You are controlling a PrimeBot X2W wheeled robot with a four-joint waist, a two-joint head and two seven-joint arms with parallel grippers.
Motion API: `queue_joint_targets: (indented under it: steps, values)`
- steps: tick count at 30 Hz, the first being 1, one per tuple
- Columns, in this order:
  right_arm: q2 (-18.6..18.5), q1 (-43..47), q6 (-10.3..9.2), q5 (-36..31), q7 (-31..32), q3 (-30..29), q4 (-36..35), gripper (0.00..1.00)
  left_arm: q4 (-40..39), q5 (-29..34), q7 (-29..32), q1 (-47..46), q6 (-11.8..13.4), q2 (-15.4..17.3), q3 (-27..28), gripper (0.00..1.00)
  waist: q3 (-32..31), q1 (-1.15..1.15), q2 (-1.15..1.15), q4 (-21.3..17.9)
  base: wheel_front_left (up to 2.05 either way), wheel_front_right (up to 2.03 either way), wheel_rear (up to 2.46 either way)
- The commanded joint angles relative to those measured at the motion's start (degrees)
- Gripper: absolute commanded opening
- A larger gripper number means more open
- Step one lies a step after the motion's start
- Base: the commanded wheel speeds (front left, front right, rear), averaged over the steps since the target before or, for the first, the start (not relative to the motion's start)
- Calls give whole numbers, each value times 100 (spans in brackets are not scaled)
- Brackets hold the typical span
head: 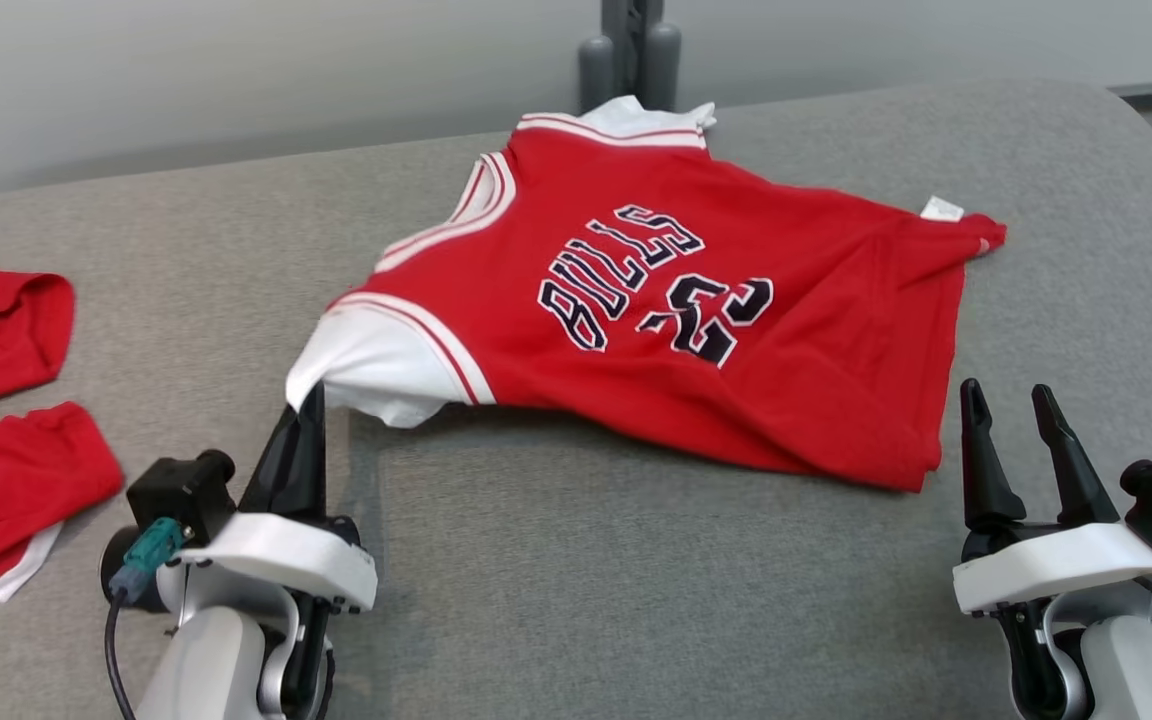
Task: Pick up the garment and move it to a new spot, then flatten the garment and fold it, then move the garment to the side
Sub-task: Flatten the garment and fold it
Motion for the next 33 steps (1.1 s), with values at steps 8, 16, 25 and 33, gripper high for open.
queue_joint_targets:
  steps: [8,16,25,33]
  values:
    - [29,40,-2,-49,24,38,144,100,-412,39,764,679,181,117,-260,0,-220,0,0,326,0,0,0]
    - [29,19,-2,-80,91,73,183,100,-520,187,585,596,501,80,-235,100,-234,0,0,295,0,0,0]
    - [13,96,-2,-20,432,-73,329,100,-663,110,28,539,422,-57,-387,100,-258,0,0,378,0,0,0]
    - [-161,-334,-2,101,1063,-120,631,100,-529,63,-76,511,301,-148,-813,100,-69,0,0,689,0,0,0]
